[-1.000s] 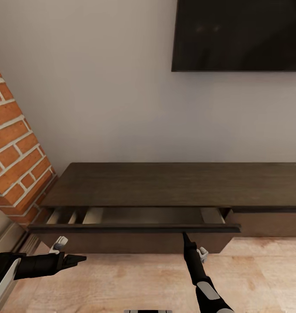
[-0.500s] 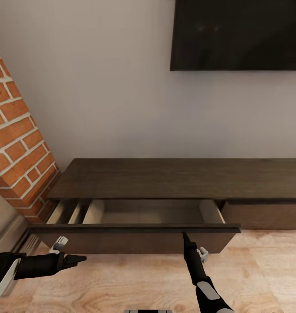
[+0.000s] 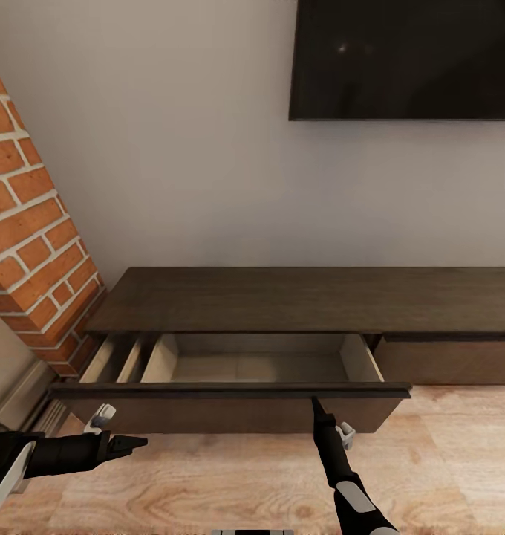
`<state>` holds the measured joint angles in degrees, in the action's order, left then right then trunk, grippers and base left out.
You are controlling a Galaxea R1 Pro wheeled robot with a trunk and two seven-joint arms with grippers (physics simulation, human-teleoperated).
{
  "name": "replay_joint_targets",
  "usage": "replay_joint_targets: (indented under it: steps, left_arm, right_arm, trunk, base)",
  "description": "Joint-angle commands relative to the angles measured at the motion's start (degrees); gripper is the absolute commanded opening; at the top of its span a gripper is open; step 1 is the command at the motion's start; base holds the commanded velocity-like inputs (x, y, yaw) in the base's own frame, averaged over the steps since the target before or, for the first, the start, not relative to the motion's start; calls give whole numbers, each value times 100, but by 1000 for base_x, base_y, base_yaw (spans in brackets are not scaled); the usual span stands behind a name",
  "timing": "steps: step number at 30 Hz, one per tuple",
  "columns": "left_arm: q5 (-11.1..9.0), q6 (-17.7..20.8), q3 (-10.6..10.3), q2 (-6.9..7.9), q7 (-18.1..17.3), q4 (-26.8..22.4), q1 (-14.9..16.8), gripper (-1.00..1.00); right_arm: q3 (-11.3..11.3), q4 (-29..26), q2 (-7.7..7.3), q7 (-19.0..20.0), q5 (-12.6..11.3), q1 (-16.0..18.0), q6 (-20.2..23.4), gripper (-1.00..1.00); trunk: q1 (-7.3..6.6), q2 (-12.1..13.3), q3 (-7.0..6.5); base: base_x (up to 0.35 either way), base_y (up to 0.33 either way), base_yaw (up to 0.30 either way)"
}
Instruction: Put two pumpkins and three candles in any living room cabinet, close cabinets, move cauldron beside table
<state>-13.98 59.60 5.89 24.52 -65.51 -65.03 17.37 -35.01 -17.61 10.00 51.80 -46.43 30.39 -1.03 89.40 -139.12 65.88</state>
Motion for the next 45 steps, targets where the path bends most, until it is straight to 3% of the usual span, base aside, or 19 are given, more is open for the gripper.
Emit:
replay_joint_targets:
  steps: [1, 45]
  left_arm:
    - [0, 1, 0, 0, 1, -1, -1, 100]
    - [0, 3, 0, 0, -1, -1, 0, 100]
  right_arm:
    - [-23, 12, 0, -65, 11, -7, 11, -100]
    - [-23, 12, 0, -65, 11, -7, 6, -100]
  trunk:
    - [1, 0, 2]
    - [1, 0, 2]
  base:
    - [-102, 0, 0]
    - [-81, 0, 0]
